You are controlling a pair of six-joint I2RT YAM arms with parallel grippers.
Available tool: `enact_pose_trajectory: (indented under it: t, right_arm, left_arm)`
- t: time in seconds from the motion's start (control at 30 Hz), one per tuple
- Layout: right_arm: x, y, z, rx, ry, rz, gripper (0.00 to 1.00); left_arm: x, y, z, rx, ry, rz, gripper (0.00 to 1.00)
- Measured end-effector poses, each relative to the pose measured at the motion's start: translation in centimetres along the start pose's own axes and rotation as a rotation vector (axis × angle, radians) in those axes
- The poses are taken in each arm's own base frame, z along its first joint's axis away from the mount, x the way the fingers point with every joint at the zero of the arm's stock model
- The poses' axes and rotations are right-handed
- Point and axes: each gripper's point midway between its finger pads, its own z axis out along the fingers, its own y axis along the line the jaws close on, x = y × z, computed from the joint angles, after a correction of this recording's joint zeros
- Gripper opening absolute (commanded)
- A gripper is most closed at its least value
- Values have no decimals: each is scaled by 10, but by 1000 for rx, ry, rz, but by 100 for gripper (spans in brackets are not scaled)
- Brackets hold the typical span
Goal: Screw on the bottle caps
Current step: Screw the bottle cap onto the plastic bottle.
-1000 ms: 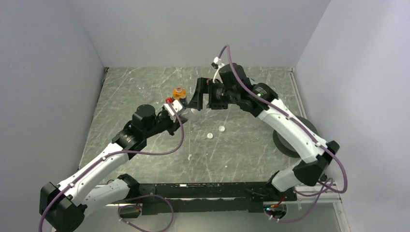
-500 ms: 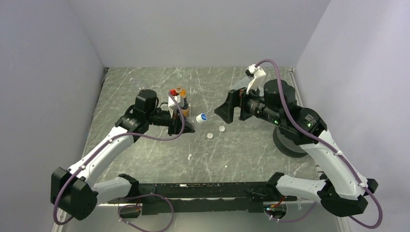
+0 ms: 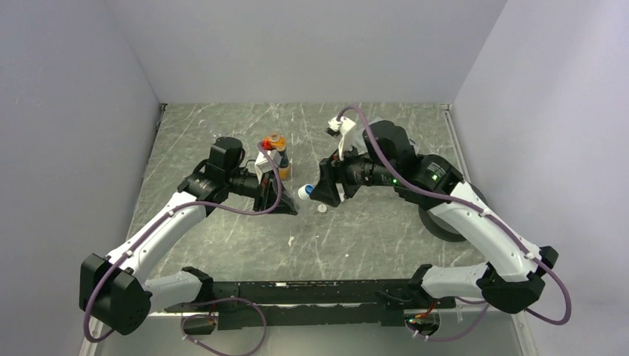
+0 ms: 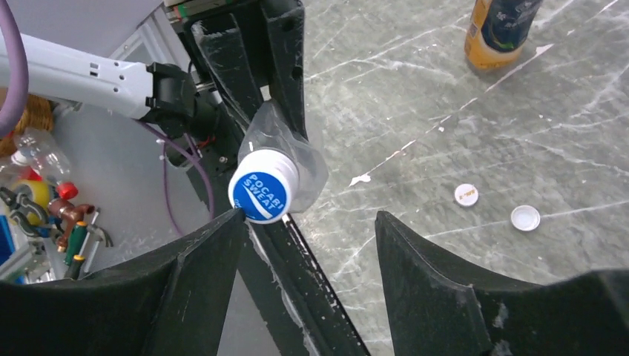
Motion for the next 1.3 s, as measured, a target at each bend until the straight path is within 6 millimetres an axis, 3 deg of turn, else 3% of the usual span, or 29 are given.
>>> enact_pose_trajectory:
  t: [0.27, 0.6, 0.9, 1.13, 1.3]
  right_arm:
    - [-6, 20, 9, -59, 19, -62, 61]
    - [-1, 21, 17, -62, 60, -67, 46]
    - [3, 21, 21, -50, 100, -53, 19]
    - [-1, 3, 33, 40, 147, 69, 2]
    - [-18, -18, 47, 73, 104, 263, 0]
  left_arm:
    - [4, -1, -1, 8, 5, -27, 0]
    - [4, -1, -1, 10, 5, -28, 0]
    - [5, 3, -1, -9, 9, -28, 0]
    - [0, 35, -11, -250, 16, 47, 0]
    - [-14, 61, -30, -497, -21, 151, 0]
